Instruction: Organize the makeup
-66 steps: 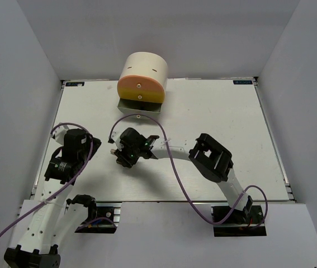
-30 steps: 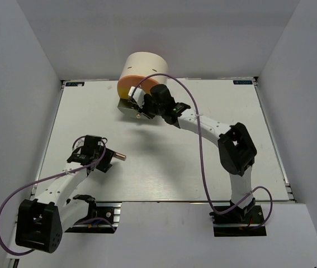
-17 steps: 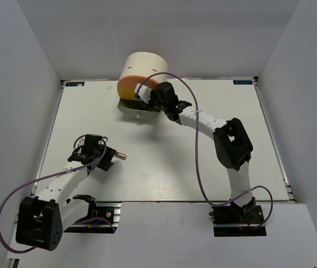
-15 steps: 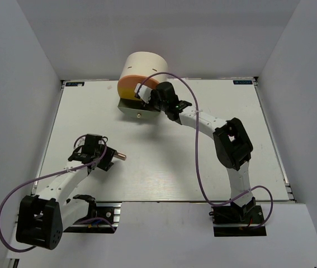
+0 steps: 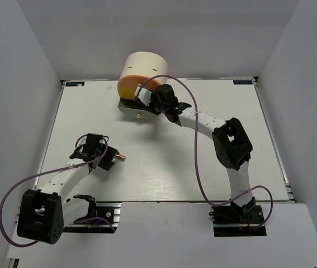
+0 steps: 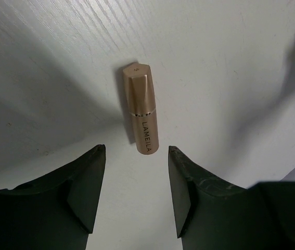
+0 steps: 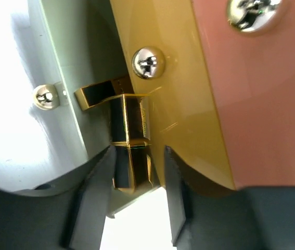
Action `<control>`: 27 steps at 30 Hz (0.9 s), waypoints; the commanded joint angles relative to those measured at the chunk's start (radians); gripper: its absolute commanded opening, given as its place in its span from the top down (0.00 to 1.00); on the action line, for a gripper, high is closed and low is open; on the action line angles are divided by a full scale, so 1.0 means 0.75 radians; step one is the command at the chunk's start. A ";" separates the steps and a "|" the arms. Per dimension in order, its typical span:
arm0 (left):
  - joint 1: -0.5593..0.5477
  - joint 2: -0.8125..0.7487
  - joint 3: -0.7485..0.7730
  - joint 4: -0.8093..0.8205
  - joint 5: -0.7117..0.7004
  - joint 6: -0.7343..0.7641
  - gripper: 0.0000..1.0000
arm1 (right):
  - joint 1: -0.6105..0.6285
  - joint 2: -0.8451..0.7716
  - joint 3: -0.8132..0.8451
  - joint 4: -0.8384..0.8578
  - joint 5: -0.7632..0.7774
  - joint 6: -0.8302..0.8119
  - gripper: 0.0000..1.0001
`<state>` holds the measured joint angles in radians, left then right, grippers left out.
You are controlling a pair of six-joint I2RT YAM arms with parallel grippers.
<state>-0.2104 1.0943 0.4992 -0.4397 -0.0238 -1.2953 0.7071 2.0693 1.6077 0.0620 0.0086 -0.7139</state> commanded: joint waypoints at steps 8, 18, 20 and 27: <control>0.008 0.063 0.081 0.032 -0.001 0.001 0.38 | -0.004 -0.104 -0.070 0.036 -0.046 0.056 0.46; 0.008 0.187 0.130 0.075 -0.019 0.017 0.38 | -0.024 -0.362 -0.188 -0.029 -0.197 0.326 0.65; 0.008 0.232 0.163 0.093 -0.019 0.031 0.38 | -0.028 -0.397 -0.233 -0.068 -0.226 0.346 0.65; 0.008 0.486 0.363 -0.017 -0.013 0.105 0.42 | -0.035 -0.540 -0.362 -0.142 -0.253 0.385 0.64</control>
<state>-0.2104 1.4181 0.6895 -0.4152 -0.0246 -1.2572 0.6880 1.7050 1.3727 -0.0017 -0.1551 -0.4667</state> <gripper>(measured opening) 0.591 0.360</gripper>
